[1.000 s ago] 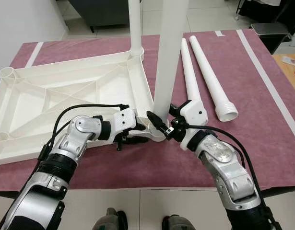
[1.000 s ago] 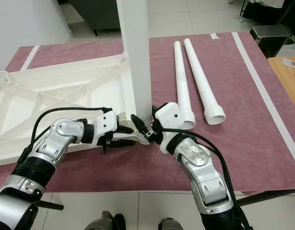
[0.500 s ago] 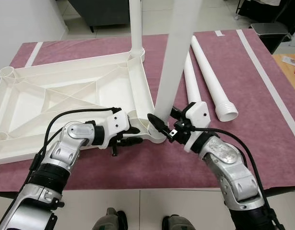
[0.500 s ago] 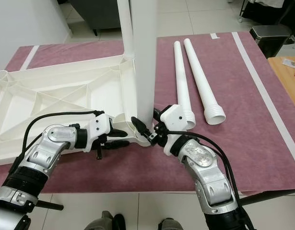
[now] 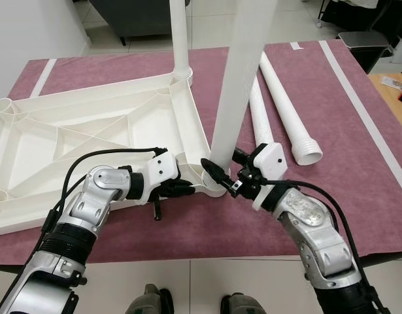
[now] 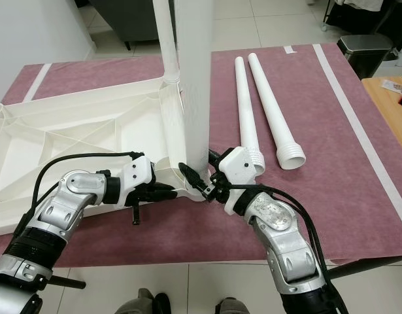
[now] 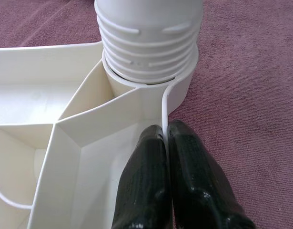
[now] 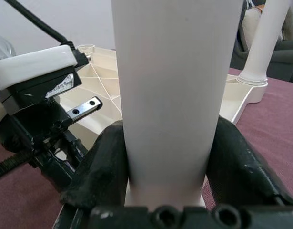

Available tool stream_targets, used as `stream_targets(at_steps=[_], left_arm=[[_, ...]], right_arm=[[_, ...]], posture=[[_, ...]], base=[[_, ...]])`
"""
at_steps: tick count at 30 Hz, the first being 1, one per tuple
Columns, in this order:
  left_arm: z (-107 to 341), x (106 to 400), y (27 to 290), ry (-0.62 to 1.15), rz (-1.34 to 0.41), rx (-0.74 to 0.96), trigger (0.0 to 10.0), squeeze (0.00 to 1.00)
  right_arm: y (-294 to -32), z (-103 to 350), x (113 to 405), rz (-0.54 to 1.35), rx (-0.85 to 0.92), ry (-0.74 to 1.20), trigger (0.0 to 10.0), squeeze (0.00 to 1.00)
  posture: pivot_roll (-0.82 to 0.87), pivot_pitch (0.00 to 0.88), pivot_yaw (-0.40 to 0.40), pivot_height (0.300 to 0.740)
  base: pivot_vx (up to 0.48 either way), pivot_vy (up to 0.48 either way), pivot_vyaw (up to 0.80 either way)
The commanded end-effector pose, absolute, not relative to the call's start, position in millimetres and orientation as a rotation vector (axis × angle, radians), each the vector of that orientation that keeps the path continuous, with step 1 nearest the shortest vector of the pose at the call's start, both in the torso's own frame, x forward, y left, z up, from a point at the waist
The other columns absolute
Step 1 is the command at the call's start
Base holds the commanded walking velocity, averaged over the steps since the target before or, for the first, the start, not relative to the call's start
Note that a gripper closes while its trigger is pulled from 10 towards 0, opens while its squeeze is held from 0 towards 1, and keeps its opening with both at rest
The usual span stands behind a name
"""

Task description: Building children table

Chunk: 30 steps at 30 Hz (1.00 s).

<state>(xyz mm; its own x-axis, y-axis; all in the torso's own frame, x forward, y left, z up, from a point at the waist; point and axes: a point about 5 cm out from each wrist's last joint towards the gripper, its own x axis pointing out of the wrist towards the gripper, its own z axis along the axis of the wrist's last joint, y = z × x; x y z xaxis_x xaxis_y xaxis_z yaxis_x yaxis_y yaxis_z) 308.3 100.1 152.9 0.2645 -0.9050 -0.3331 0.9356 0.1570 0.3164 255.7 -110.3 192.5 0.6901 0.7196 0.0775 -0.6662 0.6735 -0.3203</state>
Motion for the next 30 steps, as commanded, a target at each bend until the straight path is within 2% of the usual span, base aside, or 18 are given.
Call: stream_targets(at_steps=[1,5,7,20,30], left_arm=[[149.8,308.9,97.3,0.073,-1.281,0.492,0.0,0.0],[150.6,310.1,96.0,0.069,-1.271,0.493,0.0,0.0],[151.6,311.4,94.0,0.065,-1.262,0.489,0.0,0.0],[153.9,314.0,91.1,0.054,-1.247,0.48,0.0,0.0],[156.6,317.1,91.3,0.054,-1.23,0.459,0.0,0.0]], right_arm=[[-101.4,163.2,250.1,0.849,-0.284,-0.06,10.0,0.0],[-103.5,158.8,253.6,0.826,-0.324,-0.022,10.0,0.0],[-107.7,156.7,260.4,0.754,-0.276,0.015,10.0,0.0],[-113.6,141.8,262.3,0.599,-0.147,0.128,10.0,0.0],[-112.7,133.8,256.2,0.44,-0.197,0.108,10.0,0.0]], posture=[[-0.09,0.133,0.119,0.74],[-0.09,0.133,0.118,0.74],[-0.09,0.133,0.114,0.74],[-0.09,0.142,0.114,0.74],[-0.09,0.153,0.112,0.74]], base=[[0.0,0.0,0.0],[0.0,0.0,0.0],[0.0,0.0,0.0],[0.0,0.0,0.0],[0.0,0.0,0.0]])
